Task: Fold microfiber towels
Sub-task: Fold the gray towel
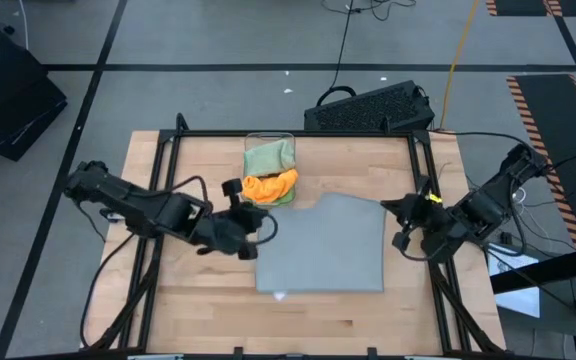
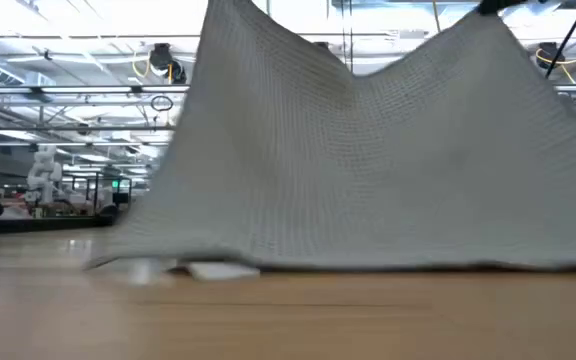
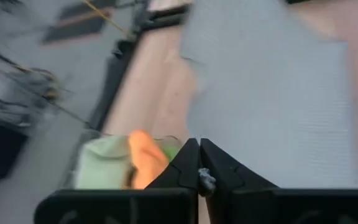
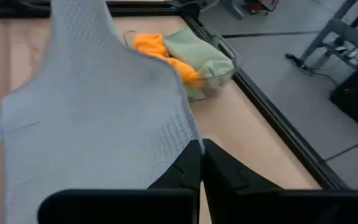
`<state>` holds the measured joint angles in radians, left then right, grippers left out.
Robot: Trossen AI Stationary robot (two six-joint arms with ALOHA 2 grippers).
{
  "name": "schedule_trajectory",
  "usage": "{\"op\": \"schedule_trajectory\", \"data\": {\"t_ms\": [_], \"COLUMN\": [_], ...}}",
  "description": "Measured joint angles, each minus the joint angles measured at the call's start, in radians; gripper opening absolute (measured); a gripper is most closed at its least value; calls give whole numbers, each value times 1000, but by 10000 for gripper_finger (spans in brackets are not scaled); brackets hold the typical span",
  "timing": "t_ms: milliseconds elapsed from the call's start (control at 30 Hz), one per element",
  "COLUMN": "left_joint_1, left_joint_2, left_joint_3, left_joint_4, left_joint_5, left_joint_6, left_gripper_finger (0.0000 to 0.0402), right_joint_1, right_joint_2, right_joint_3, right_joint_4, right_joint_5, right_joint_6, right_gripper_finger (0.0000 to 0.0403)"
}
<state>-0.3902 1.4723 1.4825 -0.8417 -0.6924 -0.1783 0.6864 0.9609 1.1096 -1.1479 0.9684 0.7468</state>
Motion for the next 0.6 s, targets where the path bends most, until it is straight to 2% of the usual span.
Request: {"op": "schedule_trajectory", "data": {"t_ms": [133, 333, 467, 600], "left_joint_1": [39, 40, 35, 20], "left_joint_2": [-2, -2, -1, 0], "left_joint_3": [-43, -118, -185, -244], "left_joint_4": [25, 28, 42, 43], "left_joint_5": [127, 184, 303, 325], "left_joint_6": [-8, -20, -14, -7], "left_gripper_finger": [6, 14, 5, 14], "right_joint_1": [-21, -37, -39, -38], "right_joint_2": [-5, -5, -5, -5], "right_joint_3": [-49, -143, -210, -277], "right_joint_4": [11, 134, 223, 323], "right_joint_5": [-6, -65, -143, -238], "right_joint_6": [-1, -55, -71, -86], "right_gripper_finger": [0, 0, 0, 0]}}
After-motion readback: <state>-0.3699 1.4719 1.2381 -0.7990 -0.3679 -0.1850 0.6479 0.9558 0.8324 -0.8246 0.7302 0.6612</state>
